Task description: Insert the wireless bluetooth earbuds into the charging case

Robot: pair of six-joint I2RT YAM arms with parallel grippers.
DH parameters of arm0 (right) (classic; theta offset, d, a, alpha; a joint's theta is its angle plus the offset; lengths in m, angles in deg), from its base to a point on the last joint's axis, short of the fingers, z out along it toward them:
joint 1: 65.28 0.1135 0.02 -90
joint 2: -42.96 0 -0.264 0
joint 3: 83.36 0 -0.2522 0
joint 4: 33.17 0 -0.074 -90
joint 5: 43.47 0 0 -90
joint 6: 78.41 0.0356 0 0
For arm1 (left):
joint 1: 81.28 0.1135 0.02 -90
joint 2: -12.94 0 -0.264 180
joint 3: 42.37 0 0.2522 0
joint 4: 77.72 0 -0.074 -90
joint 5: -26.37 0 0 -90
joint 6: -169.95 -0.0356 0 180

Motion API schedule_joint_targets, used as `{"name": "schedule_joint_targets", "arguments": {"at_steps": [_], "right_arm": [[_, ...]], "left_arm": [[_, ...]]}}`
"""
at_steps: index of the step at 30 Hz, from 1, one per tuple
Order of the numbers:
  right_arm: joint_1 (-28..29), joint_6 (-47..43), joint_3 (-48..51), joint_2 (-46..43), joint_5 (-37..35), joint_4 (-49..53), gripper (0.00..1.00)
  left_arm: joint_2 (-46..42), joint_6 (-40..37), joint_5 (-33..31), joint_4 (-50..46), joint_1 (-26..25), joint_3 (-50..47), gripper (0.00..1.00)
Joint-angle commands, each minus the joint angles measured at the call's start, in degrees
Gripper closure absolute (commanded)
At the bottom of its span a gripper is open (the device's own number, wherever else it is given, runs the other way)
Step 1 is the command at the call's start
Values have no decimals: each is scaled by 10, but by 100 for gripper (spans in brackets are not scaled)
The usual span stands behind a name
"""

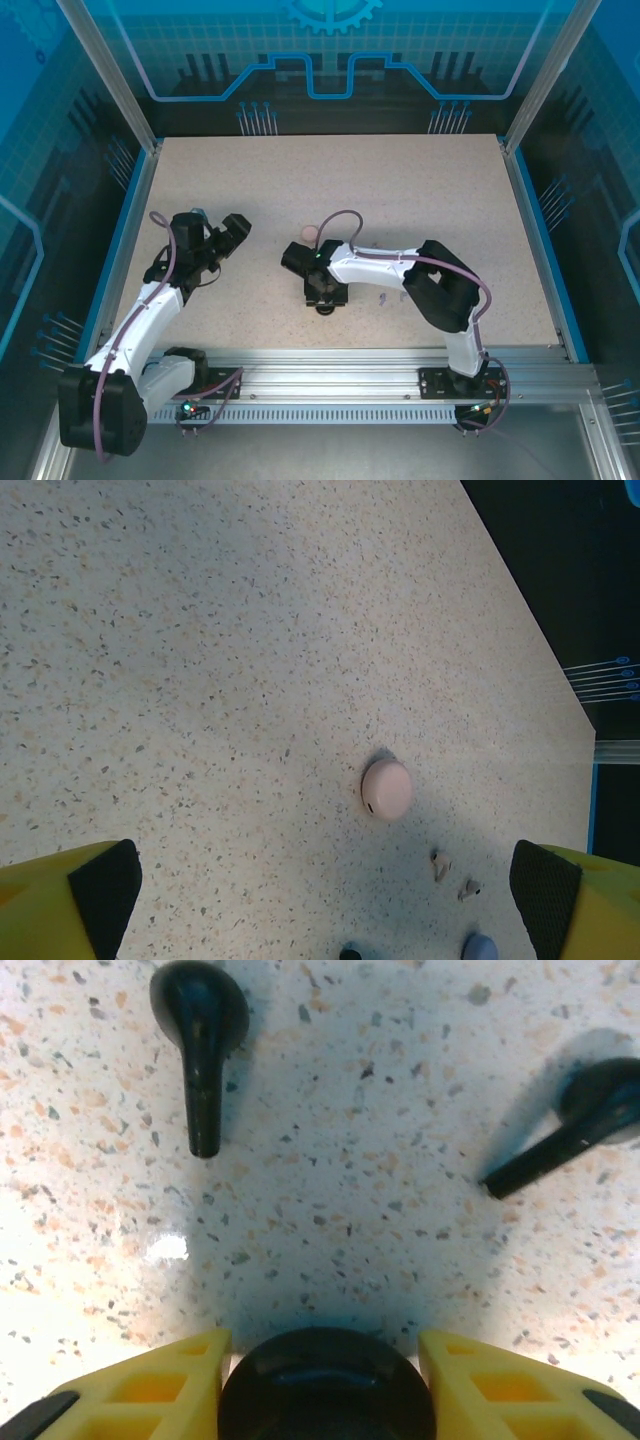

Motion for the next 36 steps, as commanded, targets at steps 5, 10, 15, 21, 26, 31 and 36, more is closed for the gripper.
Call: {"name": "schedule_joint_targets", "arguments": {"at_steps": [5,10,15,21,26,31,36], "right_arm": [[-36,-8,-5,-88,39,-23,57],[-87,-12,-36,-111,68,-41,57],[-142,4,-76,-105,95,-57,57],[-177,64,-119,-74,129,-88,57],[-176,127,-138,-45,159,-125,57],[-166,166,-147,-31,159,-143,57],[-156,196,-147,-26,159,-159,57]], "left_arm": [[-18,-15,60,88,-3,-49,1],[-7,-10,107,163,-7,-76,1],[-1,-6,121,244,-31,-110,1],[20,-16,99,355,-103,-152,1],[55,-33,78,459,-154,-171,7],[101,-34,72,536,-171,-165,14],[137,-34,74,568,-182,-148,26]]}}
